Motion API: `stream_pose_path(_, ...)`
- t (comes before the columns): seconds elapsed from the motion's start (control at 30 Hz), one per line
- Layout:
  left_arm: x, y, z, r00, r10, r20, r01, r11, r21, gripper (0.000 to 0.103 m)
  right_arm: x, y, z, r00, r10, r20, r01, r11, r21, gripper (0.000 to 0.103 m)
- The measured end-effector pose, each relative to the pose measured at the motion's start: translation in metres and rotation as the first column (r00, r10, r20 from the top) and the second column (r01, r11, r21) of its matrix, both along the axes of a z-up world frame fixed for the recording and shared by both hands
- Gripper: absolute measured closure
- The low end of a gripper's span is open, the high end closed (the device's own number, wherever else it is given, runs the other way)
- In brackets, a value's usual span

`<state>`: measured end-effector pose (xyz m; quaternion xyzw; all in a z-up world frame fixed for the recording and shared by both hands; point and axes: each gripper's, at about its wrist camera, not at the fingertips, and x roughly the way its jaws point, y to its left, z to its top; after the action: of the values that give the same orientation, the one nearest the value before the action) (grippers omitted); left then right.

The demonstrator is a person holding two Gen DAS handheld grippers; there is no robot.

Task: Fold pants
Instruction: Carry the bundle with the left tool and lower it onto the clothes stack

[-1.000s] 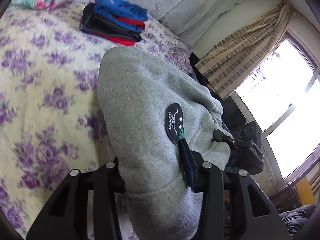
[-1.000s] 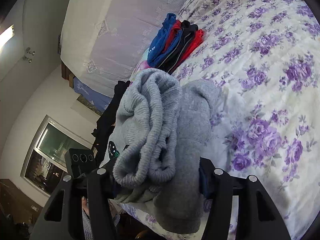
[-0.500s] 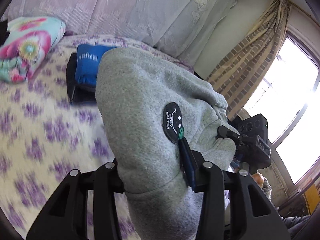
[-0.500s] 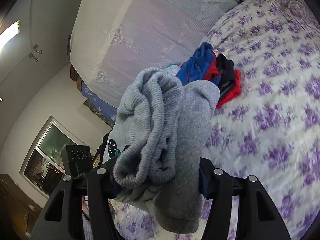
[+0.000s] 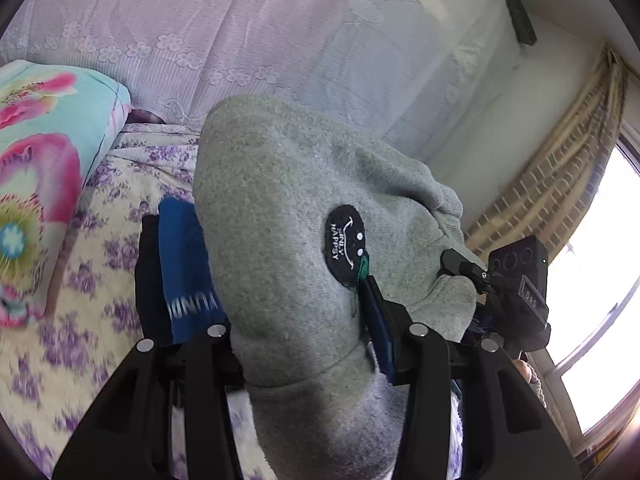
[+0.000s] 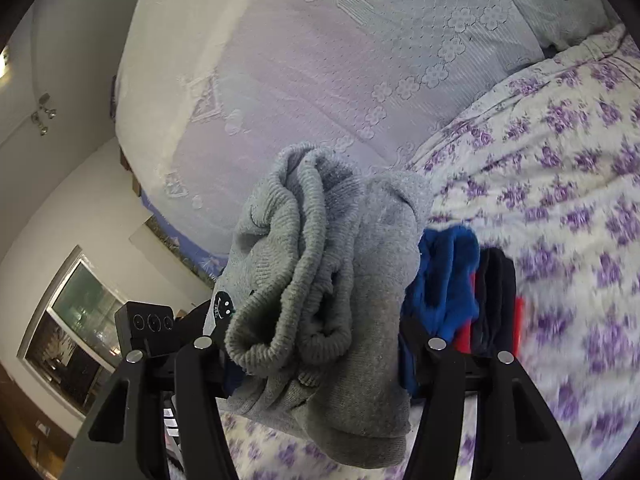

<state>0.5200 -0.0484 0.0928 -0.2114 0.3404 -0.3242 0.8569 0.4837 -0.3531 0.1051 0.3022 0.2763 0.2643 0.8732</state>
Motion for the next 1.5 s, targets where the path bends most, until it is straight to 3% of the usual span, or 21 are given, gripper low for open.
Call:
stream_pose_path(0.23, 0.078, -0.006, -0.041, 0.992, 0.012, -0.123, -0.008, 0.999, 0.031, 0.057, 0.068, -0.003, -0.038, 0.993, -0.028, -0.118, 0.03, 0.999, 0.014, 0.043)
stream_pose_path(0.3, 0.092, -0.008, -0.06, 0.984, 0.019, -0.176, -0.012, 0.999, 0.044, 0.054, 0.081, -0.001, -0.059, 0.985, -0.041, -0.169, 0.038, 0.999, -0.017, 0.04)
stream_pose_path(0.33, 0.099, -0.008, -0.071, 0.98, 0.036, -0.196, -0.025, 0.998, 0.058, 0.048, 0.087, -0.002, -0.069, 0.982, -0.047, -0.185, 0.045, 0.999, -0.015, 0.038)
stream_pose_path(0.37, 0.103, -0.008, -0.08, 0.978, 0.056, -0.202, -0.041, 0.996, 0.078, 0.038, 0.092, -0.002, -0.081, 0.978, -0.046, -0.203, 0.045, 0.999, -0.012, 0.038)
stream_pose_path(0.43, 0.107, -0.007, -0.093, 0.976, 0.079, -0.201, -0.062, 0.994, 0.091, 0.028, 0.095, -0.001, -0.093, 0.979, -0.047, -0.2, 0.046, 0.999, -0.007, 0.035)
stream_pose_path(0.53, 0.112, -0.004, -0.106, 0.972, 0.063, -0.228, -0.055, 0.998, 0.043, 0.024, 0.095, -0.002, -0.101, 0.98, -0.053, -0.194, 0.053, 0.999, -0.009, 0.034)
stream_pose_path(0.67, 0.106, -0.003, -0.103, 0.972, 0.083, -0.22, -0.074, 0.996, 0.05, 0.023, 0.093, -0.003, -0.096, 0.978, -0.049, -0.201, 0.049, 0.999, -0.004, 0.033)
stream_pose_path(0.73, 0.098, -0.002, -0.094, 0.972, 0.105, -0.209, -0.094, 0.994, 0.063, 0.024, 0.09, -0.004, -0.086, 0.98, -0.054, -0.193, 0.054, 0.999, -0.003, 0.028)
stream_pose_path(0.83, 0.078, -0.003, -0.07, 0.981, 0.139, -0.135, -0.12, 0.982, 0.145, 0.025, 0.079, -0.009, -0.064, 0.981, -0.1, -0.168, 0.098, 0.995, -0.019, 0.026)
stream_pose_path(0.97, 0.052, -0.001, -0.044, 0.984, 0.173, -0.051, -0.16, 0.967, 0.196, 0.025, 0.057, -0.018, -0.022, 0.985, -0.164, -0.06, 0.162, 0.986, -0.041, 0.026)
stream_pose_path(1.07, 0.037, -0.009, -0.026, 0.993, 0.117, -0.007, -0.114, 0.977, 0.18, 0.025, 0.045, -0.003, 0.01, 0.993, -0.114, 0.04, 0.116, 0.991, -0.064, 0.026)
stream_pose_path(1.17, 0.027, -0.033, -0.019, 0.998, 0.05, 0.03, -0.055, 0.977, 0.205, 0.025, 0.051, 0.02, 0.026, 0.995, -0.046, 0.085, 0.052, 0.996, -0.072, 0.026)
stream_pose_path(1.3, 0.031, -0.063, -0.034, 1.0, 0.016, 0.025, -0.023, 0.953, 0.304, 0.025, 0.088, 0.029, 0.005, 0.997, -0.067, -0.024, 0.065, 0.996, -0.057, 0.026)
stream_pose_path(1.37, 0.032, -0.068, -0.045, 0.999, 0.026, 0.031, -0.035, 0.941, 0.338, 0.025, 0.1, 0.031, -0.015, 0.99, -0.11, -0.085, 0.101, 0.99, -0.098, 0.028)
stream_pose_path(1.43, 0.03, -0.072, -0.053, 0.998, 0.011, 0.066, -0.035, 0.925, 0.379, 0.025, 0.103, 0.03, -0.03, 0.988, -0.129, -0.084, 0.116, 0.983, -0.141, 0.038)
stream_pose_path(1.5, 0.027, -0.08, -0.058, 0.994, 0.011, 0.108, -0.057, 0.901, 0.43, 0.025, 0.099, 0.029, -0.033, 0.988, -0.134, -0.072, 0.123, 0.982, -0.142, 0.04)
